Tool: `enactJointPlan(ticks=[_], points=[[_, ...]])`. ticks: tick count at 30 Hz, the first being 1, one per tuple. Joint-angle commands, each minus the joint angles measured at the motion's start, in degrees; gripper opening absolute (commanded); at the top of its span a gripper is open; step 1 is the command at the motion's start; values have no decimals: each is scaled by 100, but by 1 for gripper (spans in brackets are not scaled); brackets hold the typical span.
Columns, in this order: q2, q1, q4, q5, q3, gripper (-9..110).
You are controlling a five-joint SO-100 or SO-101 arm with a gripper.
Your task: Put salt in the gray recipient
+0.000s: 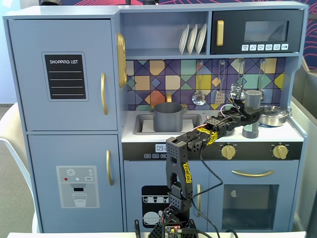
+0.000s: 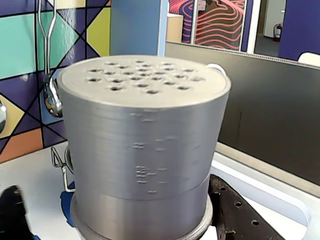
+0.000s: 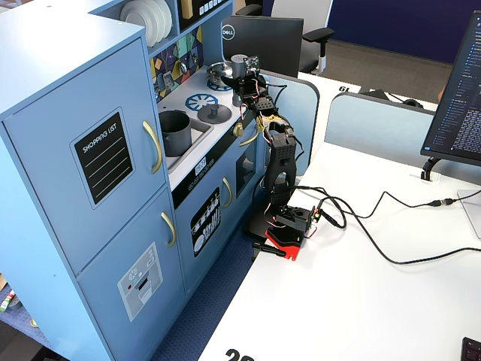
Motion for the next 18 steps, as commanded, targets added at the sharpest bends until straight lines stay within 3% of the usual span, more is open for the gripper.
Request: enactJointPlan(ticks=[1, 8, 11, 13, 15, 18], points=[[791, 149, 193, 70, 62, 54], [2716, 387, 1494, 281, 1327, 46], [3586, 237, 2909, 202, 1415, 31], [4175, -176, 4280, 220, 1301, 16], [4781, -896, 5616, -396, 1283, 0], [5678, -2145, 6891, -290, 1582, 0]])
